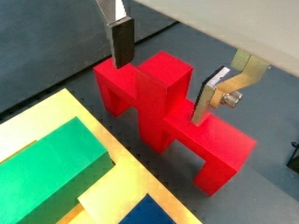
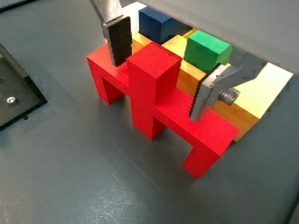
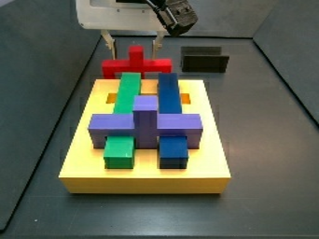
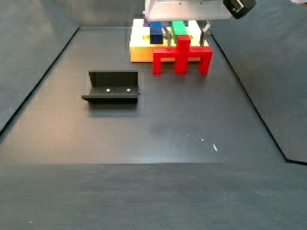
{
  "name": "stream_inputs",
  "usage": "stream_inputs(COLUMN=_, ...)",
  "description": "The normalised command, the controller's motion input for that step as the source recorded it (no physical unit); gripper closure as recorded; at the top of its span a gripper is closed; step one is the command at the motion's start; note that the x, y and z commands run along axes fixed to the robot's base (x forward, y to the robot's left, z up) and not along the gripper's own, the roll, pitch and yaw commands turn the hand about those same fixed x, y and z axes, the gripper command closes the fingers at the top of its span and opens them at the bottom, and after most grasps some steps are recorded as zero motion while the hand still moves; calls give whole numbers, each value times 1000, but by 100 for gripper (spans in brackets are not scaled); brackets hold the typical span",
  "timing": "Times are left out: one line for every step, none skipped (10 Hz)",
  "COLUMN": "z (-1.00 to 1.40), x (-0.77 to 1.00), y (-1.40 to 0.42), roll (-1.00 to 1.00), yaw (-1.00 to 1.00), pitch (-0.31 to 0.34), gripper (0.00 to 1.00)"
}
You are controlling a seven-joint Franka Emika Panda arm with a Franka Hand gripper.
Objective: Pick up the red object. Move up. Move to above the board. Insert the red object.
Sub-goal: Pick up the red object.
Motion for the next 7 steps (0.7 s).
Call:
stream_inputs(z=0, x=0, y=0, roll=-7, yaw=26, pitch=-21, gripper=0)
stream_inputs(z=31, x=0, y=0, roll=0, yaw=31, pitch=0, gripper=0)
stream_inputs(z=0, x=0, y=0, roll=0, yaw=0, pitch=0, gripper=0)
stream_inputs(z=0, x=0, y=0, roll=0, yaw=0, pitch=0, gripper=100)
stream_inputs(z=0, x=0, y=0, roll=0, yaw=0, pitch=0, gripper=100)
stream_inputs(z=0, x=0, y=0, roll=0, yaw=0, pitch=0, gripper=100)
stream_inputs(z=0, x=0, y=0, roll=0, yaw=0, pitch=0, gripper=100)
